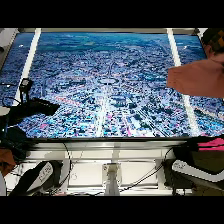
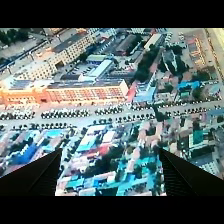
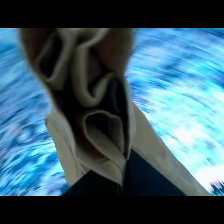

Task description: Fold the clothes and pants, and hang the long-sleeved shirts on hangers.

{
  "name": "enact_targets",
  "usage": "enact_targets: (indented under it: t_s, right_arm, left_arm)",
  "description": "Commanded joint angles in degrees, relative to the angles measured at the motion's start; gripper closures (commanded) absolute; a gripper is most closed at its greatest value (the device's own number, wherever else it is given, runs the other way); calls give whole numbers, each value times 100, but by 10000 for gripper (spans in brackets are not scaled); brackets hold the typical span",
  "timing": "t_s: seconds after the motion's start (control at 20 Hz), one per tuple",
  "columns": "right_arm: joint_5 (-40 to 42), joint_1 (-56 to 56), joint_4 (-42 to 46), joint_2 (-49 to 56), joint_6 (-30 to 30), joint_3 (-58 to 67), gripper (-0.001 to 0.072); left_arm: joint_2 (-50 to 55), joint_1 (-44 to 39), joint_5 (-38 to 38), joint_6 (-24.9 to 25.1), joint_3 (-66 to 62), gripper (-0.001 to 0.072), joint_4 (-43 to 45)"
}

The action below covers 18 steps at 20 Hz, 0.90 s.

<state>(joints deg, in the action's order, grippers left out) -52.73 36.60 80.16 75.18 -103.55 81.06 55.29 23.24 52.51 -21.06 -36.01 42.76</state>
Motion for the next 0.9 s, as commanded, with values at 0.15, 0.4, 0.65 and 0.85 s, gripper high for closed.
enact_targets:
  t_s: [0.15, 0.4, 0.65, 0.85]
  right_arm:
    - [-1768, 667, 1759, -55, -3276, 7, 704]
    - [-1943, 669, 1878, -55, -3495, 7, 669]
    - [-2031, 669, 1838, -37, -3204, 7, 104]
    - [-1777, 669, 1834, -50, -2358, 9, 106]
  left_arm:
    - [-4, 4, -2, 2, -4, 7, 2]
    - [-2, 4, -2, 2, -4, 6, 2]
    - [-2, 4, -2, 2, -4, 7, 2]
    - [-2, 4, -9, 2, -4, 6, -2]
